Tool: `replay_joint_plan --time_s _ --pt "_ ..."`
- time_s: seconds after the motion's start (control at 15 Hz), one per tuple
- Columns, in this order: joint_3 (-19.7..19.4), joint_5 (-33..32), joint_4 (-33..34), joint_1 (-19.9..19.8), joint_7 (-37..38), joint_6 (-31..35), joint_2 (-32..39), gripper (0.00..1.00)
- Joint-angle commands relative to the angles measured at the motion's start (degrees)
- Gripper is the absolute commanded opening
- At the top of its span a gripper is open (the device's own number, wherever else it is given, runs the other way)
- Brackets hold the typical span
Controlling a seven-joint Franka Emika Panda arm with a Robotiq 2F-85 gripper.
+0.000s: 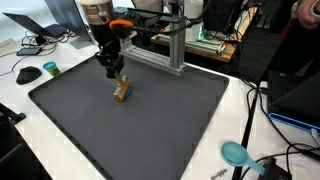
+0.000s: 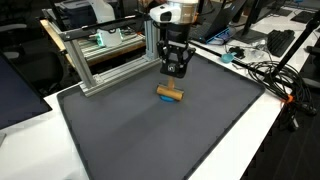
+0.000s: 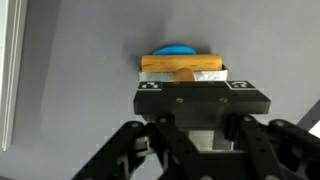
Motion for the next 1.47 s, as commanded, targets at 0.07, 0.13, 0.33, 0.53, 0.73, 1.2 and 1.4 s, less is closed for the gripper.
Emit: replay_joint_plan --time_s 0.07,0.13,0.33,0.53,0.73,1.2,1.4 --pt "-1.6 -3.7 -1.4 -0.8 0.9 7.7 6.1 0.22" --pt "-1.6 -3.7 -1.3 -0.9 0.7 7.8 6.2 0.22" --pt "-1.6 -3.7 -1.2 -1.1 0.4 7.8 6.3 0.22" --pt "-1.6 -3.7 -1.1 -1.2 0.0 7.8 6.4 0.22" --pt "-1.6 -3.7 -1.0 -1.3 -0.3 7.9 6.4 0.22" --pt "-1.8 -3.7 -0.5 -1.6 -0.8 8.0 6.7 0.22" --pt "-1.3 -2.1 0.5 -2.4 -2.2 6.3 6.8 0.22"
